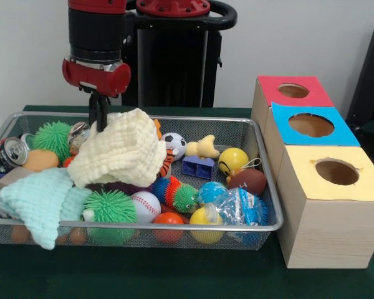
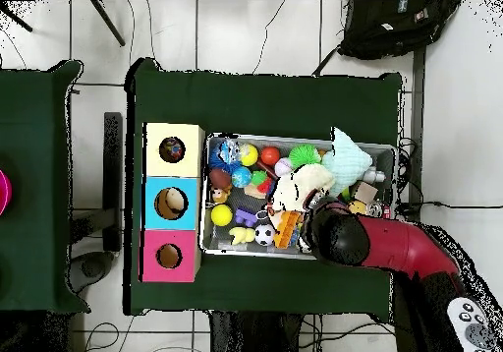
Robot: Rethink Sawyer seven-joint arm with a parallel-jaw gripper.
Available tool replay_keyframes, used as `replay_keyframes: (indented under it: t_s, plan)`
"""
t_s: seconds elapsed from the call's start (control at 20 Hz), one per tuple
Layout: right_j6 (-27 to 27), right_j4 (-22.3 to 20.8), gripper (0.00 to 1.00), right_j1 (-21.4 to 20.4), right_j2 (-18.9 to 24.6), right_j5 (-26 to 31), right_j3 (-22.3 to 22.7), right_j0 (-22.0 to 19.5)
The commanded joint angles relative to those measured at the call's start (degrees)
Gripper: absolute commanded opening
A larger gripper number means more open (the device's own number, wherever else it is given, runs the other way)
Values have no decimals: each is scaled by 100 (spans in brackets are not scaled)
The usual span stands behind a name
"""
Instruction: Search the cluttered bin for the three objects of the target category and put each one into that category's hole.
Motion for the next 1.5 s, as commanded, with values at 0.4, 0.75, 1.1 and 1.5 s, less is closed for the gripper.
replay_keyframes:
  t_s: [0.4, 0.75, 1.1, 1.5]
  plan:
    - [-1401, -355, 0, -620, 738, 1083, 88, -511]
    - [-1770, -113, 0, -1306, 1055, 1750, 441, -936]
    - [-1902, -23, 0, -1701, 1460, 1835, 892, -1567]
    - [-1917, -123, 0, -2175, 1756, 1665, 1506, -2245]
